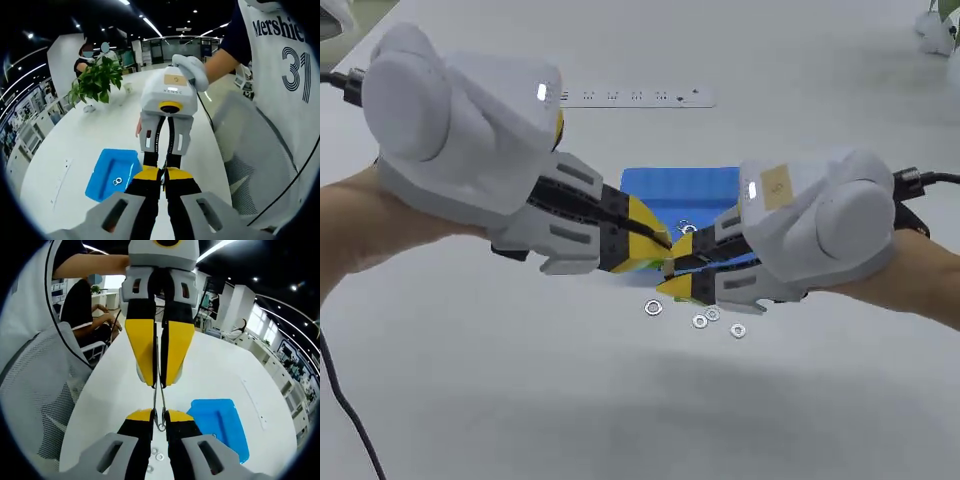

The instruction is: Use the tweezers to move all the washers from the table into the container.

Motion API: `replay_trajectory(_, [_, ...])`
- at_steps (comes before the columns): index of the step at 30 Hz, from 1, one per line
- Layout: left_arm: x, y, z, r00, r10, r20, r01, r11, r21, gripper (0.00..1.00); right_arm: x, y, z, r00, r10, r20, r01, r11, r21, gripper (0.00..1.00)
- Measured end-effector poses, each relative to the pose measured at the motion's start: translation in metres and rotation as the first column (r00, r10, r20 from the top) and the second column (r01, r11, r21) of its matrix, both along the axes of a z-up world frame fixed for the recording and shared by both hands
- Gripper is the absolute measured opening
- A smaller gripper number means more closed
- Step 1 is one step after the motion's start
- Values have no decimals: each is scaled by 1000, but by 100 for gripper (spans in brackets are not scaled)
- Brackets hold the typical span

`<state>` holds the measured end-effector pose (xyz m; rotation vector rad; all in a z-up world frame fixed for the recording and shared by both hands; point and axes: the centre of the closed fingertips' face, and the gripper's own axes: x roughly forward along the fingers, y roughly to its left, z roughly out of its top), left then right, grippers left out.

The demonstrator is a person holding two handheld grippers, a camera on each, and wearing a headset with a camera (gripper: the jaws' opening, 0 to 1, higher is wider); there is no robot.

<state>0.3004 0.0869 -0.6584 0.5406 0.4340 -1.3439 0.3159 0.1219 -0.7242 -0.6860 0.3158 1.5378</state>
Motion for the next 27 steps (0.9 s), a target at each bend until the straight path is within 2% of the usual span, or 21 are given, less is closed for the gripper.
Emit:
replay_trajectory(7, [-13,13,-9,999,16,-29,-16,1000,4,7,-16,10,-11,1000,21,-19,-21,1000,-4,10])
replay_trajectory(13, [-18,19,-20,998,25,-54,-25,1000,7,7,-23,15,-22,999,28,-39,-28,1000,-7,10])
replay_trajectory(21, [-13,18,-34,997,40,-71,-40,999,0,7,-20,13,-37,998,4,-57,-5,1000,-18,10])
replay_trajectory(27, [-6,20,-43,996,35,-76,-34,999,17,7,-13,14,-45,999,1,-41,-2,999,-34,10])
